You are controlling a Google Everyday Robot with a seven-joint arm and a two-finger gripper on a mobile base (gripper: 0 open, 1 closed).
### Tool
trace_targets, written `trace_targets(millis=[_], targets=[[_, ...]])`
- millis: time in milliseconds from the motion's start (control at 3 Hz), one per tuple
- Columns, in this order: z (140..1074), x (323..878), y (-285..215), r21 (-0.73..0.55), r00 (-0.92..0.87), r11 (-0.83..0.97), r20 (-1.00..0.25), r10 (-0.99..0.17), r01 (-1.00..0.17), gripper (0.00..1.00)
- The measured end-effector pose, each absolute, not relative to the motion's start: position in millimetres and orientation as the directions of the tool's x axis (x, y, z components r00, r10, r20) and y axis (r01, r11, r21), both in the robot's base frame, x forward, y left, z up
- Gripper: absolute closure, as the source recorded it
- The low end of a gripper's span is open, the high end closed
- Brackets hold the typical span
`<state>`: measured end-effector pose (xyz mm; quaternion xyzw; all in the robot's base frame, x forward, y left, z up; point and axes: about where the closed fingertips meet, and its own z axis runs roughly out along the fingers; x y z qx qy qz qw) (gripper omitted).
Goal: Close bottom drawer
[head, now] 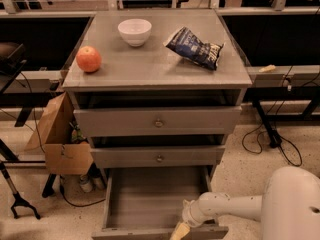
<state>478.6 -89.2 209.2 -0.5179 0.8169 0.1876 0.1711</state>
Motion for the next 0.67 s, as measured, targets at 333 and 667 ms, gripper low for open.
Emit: trace_targets(millis=[333, 667], targets=[[189.3, 479.8, -91.4, 0.111, -0.379, 0.376, -0.499, -0.78, -0.92, 0.0], [174.4, 491.9, -91.8, 0.11, -0.37, 0.367, -0.509, -0.777, -0.924, 0.19]])
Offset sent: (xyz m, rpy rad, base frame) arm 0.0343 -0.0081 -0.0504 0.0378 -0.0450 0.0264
